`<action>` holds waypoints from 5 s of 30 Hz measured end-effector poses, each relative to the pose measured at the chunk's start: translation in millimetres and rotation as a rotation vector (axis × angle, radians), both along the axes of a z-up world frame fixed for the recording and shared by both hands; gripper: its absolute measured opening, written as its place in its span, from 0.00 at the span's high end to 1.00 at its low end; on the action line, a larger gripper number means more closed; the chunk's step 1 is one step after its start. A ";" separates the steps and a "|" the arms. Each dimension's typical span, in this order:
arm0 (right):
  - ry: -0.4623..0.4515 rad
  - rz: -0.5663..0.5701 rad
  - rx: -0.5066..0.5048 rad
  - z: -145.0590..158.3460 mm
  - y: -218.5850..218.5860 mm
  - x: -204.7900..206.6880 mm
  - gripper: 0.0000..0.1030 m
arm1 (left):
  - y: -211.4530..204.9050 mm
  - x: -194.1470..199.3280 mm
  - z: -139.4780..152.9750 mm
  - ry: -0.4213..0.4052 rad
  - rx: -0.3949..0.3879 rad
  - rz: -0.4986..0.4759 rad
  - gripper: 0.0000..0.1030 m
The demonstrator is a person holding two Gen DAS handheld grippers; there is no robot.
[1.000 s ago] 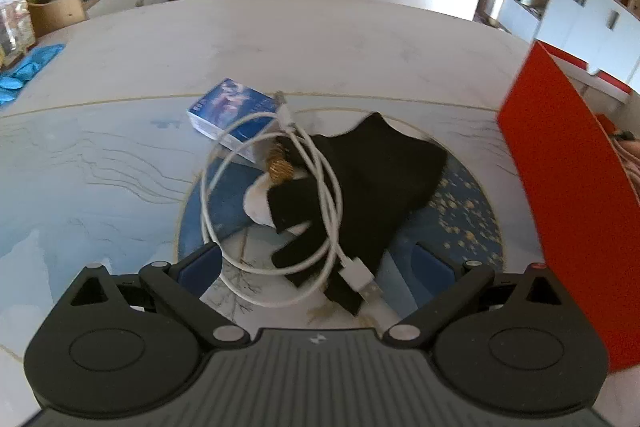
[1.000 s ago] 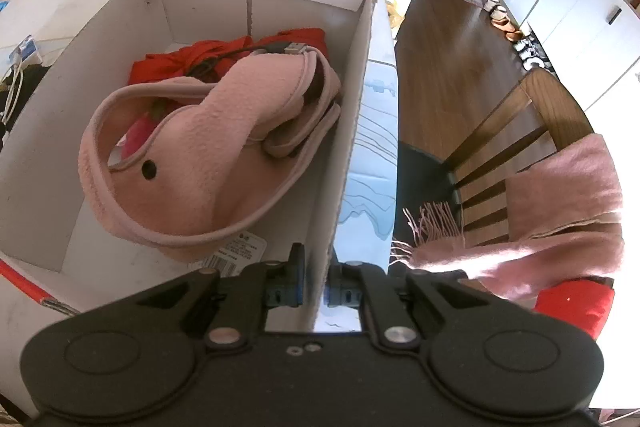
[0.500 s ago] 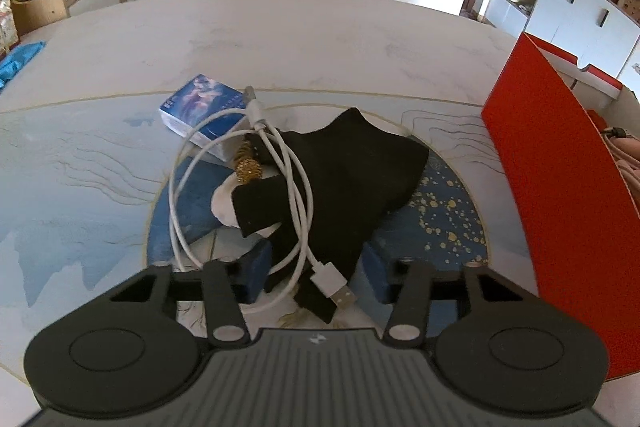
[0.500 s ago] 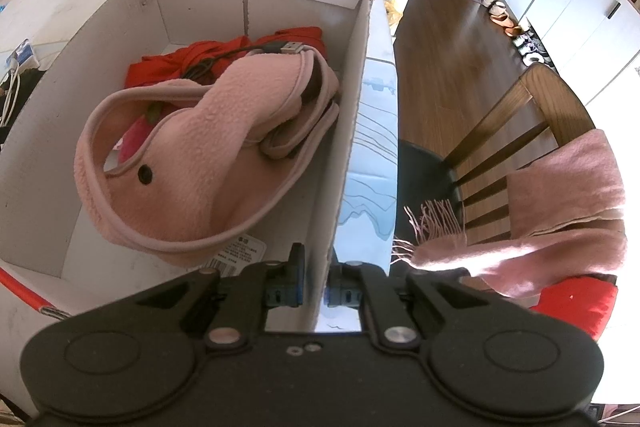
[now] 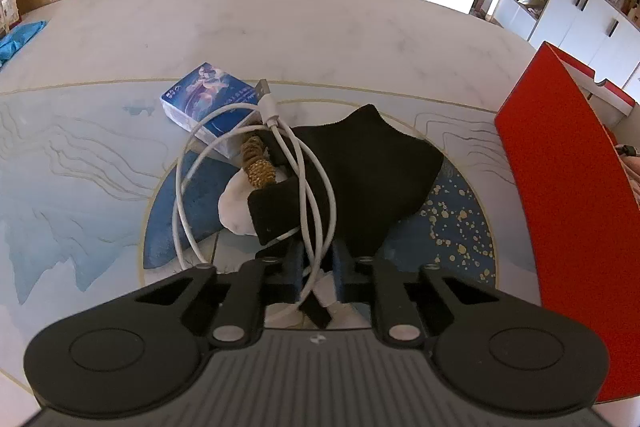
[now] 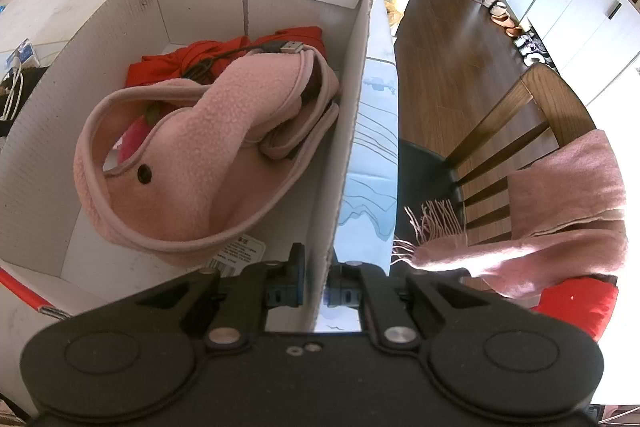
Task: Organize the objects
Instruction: 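Close the left gripper on the coiled white charging cable, then lift and carry the white cable with the left gripper into the box, then lower the white cable with the left gripper onto the pink scarf, then open the left gripper to release the white cable in the box, then move the left gripper back over the black fabric glove on the mat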
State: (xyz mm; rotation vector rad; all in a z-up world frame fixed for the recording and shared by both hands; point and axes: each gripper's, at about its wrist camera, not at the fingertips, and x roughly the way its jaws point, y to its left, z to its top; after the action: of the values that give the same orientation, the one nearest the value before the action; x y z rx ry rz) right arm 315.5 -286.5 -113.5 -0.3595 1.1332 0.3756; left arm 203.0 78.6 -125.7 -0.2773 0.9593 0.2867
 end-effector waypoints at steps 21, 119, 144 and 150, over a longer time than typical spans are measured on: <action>-0.010 0.004 -0.003 1.4 -0.5 1.3 0.93 | 26.3 -42.8 91.0 -0.218 -0.149 0.050 0.95; -0.022 -0.006 0.014 9.5 0.7 2.1 0.94 | -203.3 102.9 99.8 -0.102 -0.139 -0.694 0.52; -0.018 0.003 0.020 10.9 0.7 -0.1 0.92 | -109.3 38.3 123.6 -0.186 -0.089 -0.449 0.16; -0.018 0.007 0.020 11.0 2.3 -0.1 0.90 | -78.4 33.5 105.5 -0.145 -0.069 -0.389 0.02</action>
State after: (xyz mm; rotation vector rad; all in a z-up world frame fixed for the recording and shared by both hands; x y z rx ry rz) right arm 315.4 -284.1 -102.5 -0.3489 1.1105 0.3885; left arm 236.5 0.2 -20.3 -0.1669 0.8594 -0.1220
